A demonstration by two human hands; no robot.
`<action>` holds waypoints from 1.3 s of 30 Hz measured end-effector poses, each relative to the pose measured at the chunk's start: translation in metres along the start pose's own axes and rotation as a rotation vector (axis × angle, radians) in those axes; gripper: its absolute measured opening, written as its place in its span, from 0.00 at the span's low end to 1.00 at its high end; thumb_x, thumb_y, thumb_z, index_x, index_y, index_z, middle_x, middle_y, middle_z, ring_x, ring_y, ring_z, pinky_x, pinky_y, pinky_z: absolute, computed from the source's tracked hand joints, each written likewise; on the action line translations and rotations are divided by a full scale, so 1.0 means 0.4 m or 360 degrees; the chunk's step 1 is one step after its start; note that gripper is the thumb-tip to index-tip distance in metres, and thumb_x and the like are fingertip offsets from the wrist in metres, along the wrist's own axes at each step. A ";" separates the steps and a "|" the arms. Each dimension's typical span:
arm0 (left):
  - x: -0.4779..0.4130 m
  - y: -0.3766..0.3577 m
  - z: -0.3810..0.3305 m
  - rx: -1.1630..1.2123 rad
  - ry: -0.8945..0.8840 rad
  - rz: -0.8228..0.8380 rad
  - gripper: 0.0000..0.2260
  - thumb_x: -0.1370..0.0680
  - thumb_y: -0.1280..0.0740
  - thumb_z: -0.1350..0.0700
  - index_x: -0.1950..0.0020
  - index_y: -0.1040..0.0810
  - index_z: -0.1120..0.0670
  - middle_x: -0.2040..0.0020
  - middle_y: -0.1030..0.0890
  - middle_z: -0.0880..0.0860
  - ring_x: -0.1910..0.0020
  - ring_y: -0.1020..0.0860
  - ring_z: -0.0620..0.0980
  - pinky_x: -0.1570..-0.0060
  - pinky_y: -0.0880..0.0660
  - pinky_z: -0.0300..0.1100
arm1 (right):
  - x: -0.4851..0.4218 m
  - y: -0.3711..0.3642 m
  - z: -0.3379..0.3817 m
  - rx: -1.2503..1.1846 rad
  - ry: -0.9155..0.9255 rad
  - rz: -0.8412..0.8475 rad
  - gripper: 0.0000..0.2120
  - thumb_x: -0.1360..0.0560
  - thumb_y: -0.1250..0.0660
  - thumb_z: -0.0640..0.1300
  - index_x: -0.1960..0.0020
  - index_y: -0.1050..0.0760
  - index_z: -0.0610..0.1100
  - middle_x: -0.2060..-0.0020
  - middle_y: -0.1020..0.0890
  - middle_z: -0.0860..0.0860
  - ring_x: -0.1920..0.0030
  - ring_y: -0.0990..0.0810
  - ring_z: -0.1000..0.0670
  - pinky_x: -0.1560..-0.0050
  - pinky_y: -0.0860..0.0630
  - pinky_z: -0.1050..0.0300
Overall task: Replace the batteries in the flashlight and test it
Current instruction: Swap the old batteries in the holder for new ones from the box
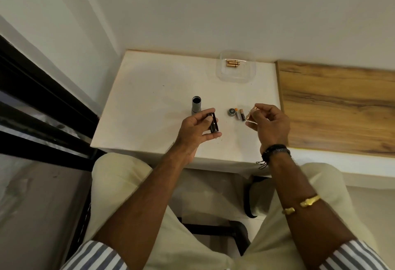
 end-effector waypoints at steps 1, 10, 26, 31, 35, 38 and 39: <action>-0.003 -0.001 0.002 0.0020 0.0008 -0.0006 0.13 0.17 0.37 0.63 0.34 0.22 0.61 0.47 0.19 0.59 0.46 0.19 0.56 0.49 0.17 0.54 | -0.025 0.014 -0.014 0.0081 -0.0032 -0.0040 0.06 0.24 0.29 0.34 0.50 0.17 0.43 0.59 0.15 0.40 0.60 0.14 0.46 0.55 0.14 0.46; -0.027 -0.019 0.026 0.0147 0.0055 -0.0048 0.13 0.19 0.36 0.68 0.34 0.23 0.63 0.46 0.17 0.59 0.47 0.17 0.56 0.47 0.18 0.56 | -0.175 -0.027 -0.048 0.1029 0.0068 0.0046 0.15 0.27 0.32 0.37 0.43 0.15 0.47 0.54 0.12 0.48 0.52 0.13 0.45 0.42 0.18 0.51; -0.063 -0.035 0.032 0.0248 0.0102 -0.0115 0.13 0.21 0.33 0.67 0.36 0.23 0.62 0.41 0.17 0.62 0.41 0.17 0.60 0.43 0.19 0.56 | -0.173 -0.078 0.008 0.1076 0.0369 -0.0046 0.10 0.25 0.31 0.40 0.46 0.14 0.47 0.56 0.14 0.51 0.56 0.18 0.52 0.47 0.18 0.51; -0.078 -0.040 0.011 0.0202 0.0027 -0.0101 0.13 0.22 0.31 0.66 0.37 0.22 0.60 0.42 0.16 0.60 0.42 0.17 0.57 0.42 0.20 0.52 | -0.230 -0.188 0.144 0.0971 0.0738 -0.0028 0.08 0.23 0.30 0.42 0.47 0.14 0.46 0.53 0.12 0.50 0.54 0.16 0.52 0.48 0.19 0.56; -0.087 -0.044 0.022 0.0196 0.0036 -0.0108 0.13 0.22 0.31 0.66 0.38 0.22 0.59 0.43 0.16 0.59 0.43 0.16 0.57 0.42 0.20 0.52 | -0.334 -0.307 0.197 0.1204 0.0827 0.0091 0.09 0.23 0.31 0.42 0.45 0.14 0.47 0.50 0.12 0.50 0.50 0.15 0.50 0.47 0.23 0.61; -0.090 -0.048 0.031 0.0172 0.0046 -0.0084 0.13 0.22 0.31 0.65 0.38 0.22 0.58 0.44 0.15 0.58 0.44 0.16 0.57 0.44 0.19 0.51 | -0.408 -0.363 0.186 0.1363 0.0707 0.0174 0.12 0.24 0.32 0.38 0.45 0.14 0.48 0.48 0.12 0.47 0.48 0.15 0.44 0.45 0.19 0.53; -0.091 -0.050 0.029 0.0160 0.0039 -0.0068 0.13 0.22 0.31 0.65 0.38 0.22 0.58 0.44 0.15 0.57 0.44 0.16 0.56 0.44 0.19 0.50 | -0.428 -0.375 0.179 0.1419 0.0660 0.0194 0.14 0.24 0.33 0.37 0.44 0.14 0.48 0.47 0.13 0.46 0.47 0.15 0.43 0.45 0.18 0.51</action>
Point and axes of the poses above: each hand's wrist, its own x-axis away from the middle knuckle, its own y-axis out of the back of the hand, z = x × y, the point moved 9 cm from there along -x, towards the middle knuckle
